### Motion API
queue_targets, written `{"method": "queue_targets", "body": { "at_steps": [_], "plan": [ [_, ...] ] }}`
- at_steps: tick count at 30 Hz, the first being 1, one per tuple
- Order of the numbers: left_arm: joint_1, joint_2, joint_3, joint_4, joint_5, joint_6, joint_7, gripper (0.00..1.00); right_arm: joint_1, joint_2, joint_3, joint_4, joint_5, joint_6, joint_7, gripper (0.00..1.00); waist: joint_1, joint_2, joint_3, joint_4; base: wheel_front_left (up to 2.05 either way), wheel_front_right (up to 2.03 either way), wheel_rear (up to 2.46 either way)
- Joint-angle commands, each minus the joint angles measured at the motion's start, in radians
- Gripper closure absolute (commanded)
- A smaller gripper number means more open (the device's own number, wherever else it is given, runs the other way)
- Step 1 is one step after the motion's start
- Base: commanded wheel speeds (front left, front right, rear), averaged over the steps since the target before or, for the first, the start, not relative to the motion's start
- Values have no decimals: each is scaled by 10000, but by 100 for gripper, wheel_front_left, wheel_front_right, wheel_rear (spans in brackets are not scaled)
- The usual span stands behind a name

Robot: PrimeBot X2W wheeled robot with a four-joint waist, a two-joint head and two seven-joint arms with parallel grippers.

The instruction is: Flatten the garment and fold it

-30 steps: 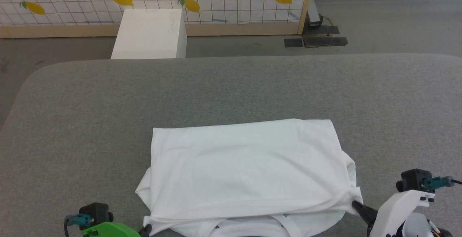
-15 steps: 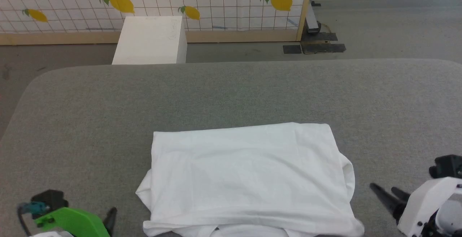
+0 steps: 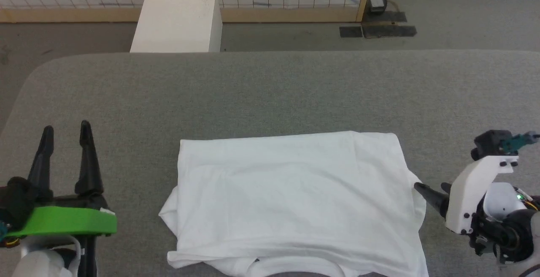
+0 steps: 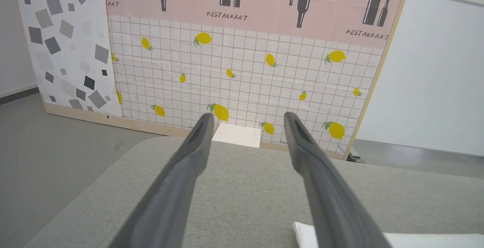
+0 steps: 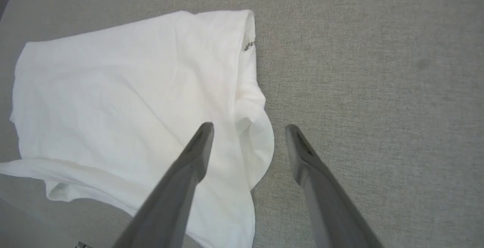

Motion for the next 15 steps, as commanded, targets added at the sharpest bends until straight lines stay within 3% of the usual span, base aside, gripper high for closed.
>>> {"method": "queue_targets", "body": {
  "at_steps": [1,15],
  "plan": [
    [-255,-144,-61,96,307,-189,-175,0,-232,-110,182,249,-155,-13,129,0,0,0,393,152,0,0,0],
    [-546,-1902,1048,229,1881,-1634,-314,0,-650,-13,1414,2023,-97,-13,-410,0,0,0,1128,407,0,0,0]
  ]
}}
